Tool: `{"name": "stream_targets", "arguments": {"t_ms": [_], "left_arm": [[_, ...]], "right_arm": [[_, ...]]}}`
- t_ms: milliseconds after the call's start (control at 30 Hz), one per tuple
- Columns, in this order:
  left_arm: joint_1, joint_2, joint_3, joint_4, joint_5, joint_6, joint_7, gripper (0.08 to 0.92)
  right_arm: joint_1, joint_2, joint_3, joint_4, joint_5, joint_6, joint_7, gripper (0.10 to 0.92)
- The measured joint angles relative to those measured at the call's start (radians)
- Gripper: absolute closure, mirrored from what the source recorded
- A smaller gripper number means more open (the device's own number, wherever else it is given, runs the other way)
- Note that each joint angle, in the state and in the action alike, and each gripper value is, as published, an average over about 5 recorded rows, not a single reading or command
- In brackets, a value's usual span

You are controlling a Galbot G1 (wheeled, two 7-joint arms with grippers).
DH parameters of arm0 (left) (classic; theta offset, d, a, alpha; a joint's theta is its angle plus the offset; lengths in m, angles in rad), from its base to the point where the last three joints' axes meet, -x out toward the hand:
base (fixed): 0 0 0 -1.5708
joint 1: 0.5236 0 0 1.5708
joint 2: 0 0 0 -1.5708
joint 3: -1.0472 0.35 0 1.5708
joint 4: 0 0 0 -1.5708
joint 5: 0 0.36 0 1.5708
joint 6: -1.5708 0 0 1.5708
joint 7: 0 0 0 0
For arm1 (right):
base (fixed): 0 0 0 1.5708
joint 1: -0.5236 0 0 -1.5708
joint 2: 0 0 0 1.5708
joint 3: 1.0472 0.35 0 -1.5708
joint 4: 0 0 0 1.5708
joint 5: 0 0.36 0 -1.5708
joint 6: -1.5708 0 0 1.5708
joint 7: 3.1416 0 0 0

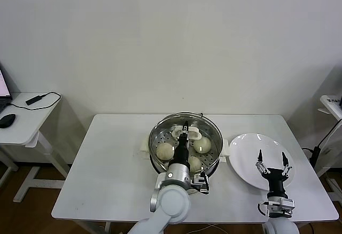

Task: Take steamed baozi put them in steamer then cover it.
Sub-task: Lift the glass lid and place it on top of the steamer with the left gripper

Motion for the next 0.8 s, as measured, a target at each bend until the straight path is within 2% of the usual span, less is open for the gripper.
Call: {"name": "stream_targets", "arguments": {"t_ms": [800], "left_arm": [[0.005, -0.008, -0.018, 0.035, 0.033, -0.02, -0.006, 0.809]], "right_arm": [[0.001, -0.001, 0.002, 0.0, 0.002, 0.0, 0.0, 0.203]]}}
